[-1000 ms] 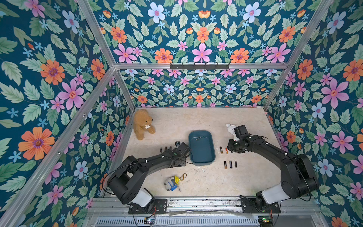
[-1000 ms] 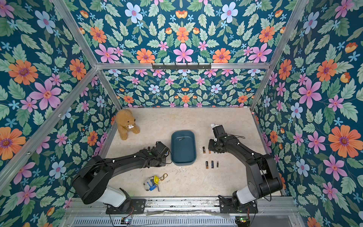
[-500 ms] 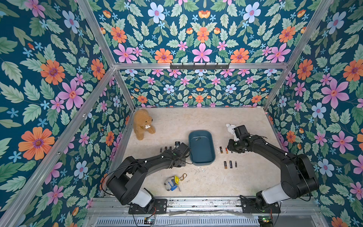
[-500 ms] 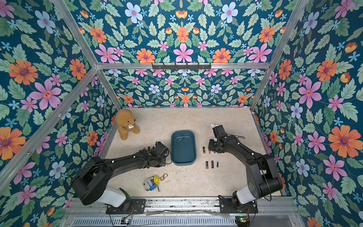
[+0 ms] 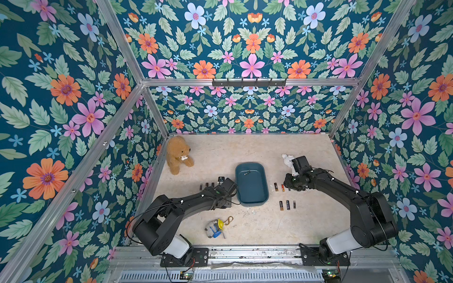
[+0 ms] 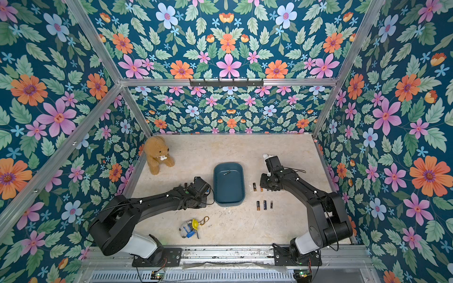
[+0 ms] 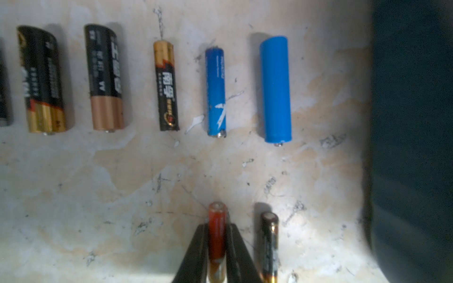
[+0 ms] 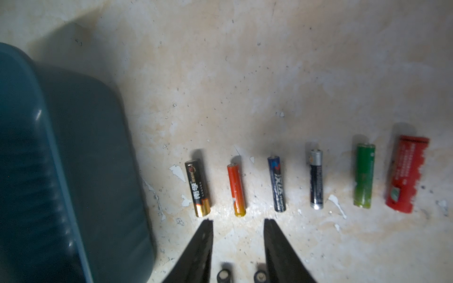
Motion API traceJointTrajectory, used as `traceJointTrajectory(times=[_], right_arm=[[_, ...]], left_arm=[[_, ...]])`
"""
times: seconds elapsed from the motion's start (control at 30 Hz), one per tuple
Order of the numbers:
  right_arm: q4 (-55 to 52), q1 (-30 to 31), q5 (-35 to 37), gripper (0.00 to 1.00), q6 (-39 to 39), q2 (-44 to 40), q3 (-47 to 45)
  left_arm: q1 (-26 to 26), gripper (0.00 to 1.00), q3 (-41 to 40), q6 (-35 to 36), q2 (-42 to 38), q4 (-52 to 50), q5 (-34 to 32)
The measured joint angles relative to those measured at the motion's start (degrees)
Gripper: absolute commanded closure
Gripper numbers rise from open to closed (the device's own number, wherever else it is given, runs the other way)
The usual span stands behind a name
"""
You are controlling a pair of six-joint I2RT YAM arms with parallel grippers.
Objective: Take the batteries out of the storage box
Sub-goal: Place the battery at the center of the board.
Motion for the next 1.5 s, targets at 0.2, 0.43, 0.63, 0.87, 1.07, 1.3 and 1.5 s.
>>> traceJointTrajectory(times=[0.2,0.43,0.63,0.87,1.07,1.3,1.5], right_arm=[[0.0,0.0,0.0,0.60,0.0,0.0,0.0],[0.0,0.0,0.0,0.60,0.0,0.0,0.0],[0.0,0.0,0.0,0.60,0.0,0.0,0.0],[0.0,0.0,0.0,0.60,0.0,0.0,0.0],[0.0,0.0,0.0,0.60,0.0,0.0,0.0],[-0.4,0.0,0.0,0.60,0.0,0.0,0.3],[-0.4,0.0,0.0,0.60,0.0,0.0,0.7]], left_arm=[[0.0,0.77,0.0,0.0,0.0,0.0,0.0],[0.0,0.74,0.1,0.0,-0.2,-0.5,0.0],[0.0,0.70,0.2,0.0,-0.6,-1.3,0.1],[0.0,0.70,0.9,0.0,-0.9,-2.2,0.1],[0.0,0.70,1.9,0.0,-1.5,-2.8,0.0],[0.0,0.68,6.2,0.5,-2.4,-6.2,-0.6],[0.1,0.67,12.4,2.3,-2.4,-9.6,-1.9]])
